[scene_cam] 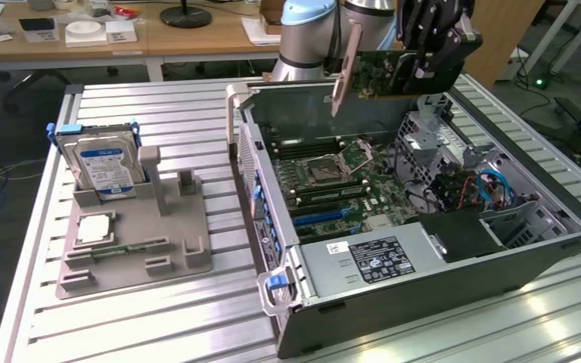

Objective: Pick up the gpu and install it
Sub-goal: 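Insert the gpu into the slot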

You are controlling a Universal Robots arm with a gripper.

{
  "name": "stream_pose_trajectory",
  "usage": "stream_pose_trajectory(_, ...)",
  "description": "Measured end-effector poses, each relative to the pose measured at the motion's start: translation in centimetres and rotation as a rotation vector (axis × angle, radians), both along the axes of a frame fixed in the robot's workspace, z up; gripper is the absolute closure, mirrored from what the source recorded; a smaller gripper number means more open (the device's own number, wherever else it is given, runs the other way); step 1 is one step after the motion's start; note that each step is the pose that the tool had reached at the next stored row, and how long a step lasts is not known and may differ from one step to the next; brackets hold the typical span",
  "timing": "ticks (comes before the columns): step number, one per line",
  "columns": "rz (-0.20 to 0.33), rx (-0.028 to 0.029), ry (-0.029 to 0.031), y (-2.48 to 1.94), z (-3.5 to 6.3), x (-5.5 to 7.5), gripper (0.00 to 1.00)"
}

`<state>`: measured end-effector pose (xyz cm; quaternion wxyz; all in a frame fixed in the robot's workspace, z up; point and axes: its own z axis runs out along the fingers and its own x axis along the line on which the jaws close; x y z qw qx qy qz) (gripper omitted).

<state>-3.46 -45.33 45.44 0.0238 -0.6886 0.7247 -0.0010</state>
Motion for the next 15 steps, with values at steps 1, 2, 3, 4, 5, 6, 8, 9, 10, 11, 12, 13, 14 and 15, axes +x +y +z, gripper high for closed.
stream_pose_trajectory(1,0.000,0.0000,0.0000,0.00,-0.18,0.0,0.72)
stream_pose_trajectory(2,0.000,0.0000,-0.0001,0.00,-0.36,0.0,0.72)
stream_pose_trajectory(3,0.000,0.0001,-0.0002,0.00,-0.54,0.0,0.72)
stream_pose_trajectory(4,0.000,0.0000,-0.0002,0.00,-0.73,0.0,0.72)
stream_pose_trajectory(5,0.000,0.0001,-0.0004,0.00,-0.91,0.0,0.72)
stream_pose_trajectory(6,0.000,0.0001,-0.0004,0.00,-1.09,0.0,0.72)
stream_pose_trajectory(8,0.000,0.0001,-0.0007,0.00,-1.44,-0.1,0.72)
stream_pose_trajectory(9,0.000,-0.0001,-0.0008,0.00,-1.60,-0.1,0.72)
stream_pose_trajectory(10,0.000,0.0000,-0.0009,0.00,-1.77,-0.1,0.72)
stream_pose_trajectory(11,0.000,0.0001,-0.0011,0.00,-1.95,-0.1,0.72)
stream_pose_trajectory(12,0.000,0.0000,-0.0012,0.00,-2.13,-0.1,0.72)
stream_pose_trajectory(13,0.000,0.0001,-0.0014,0.00,-2.31,-0.1,0.72)
stream_pose_trajectory(14,0.000,0.0001,-0.0016,0.00,-2.48,-0.1,0.72)
stream_pose_trajectory(15,0.000,0.0001,-0.0023,0.00,-2.66,-0.2,0.72)
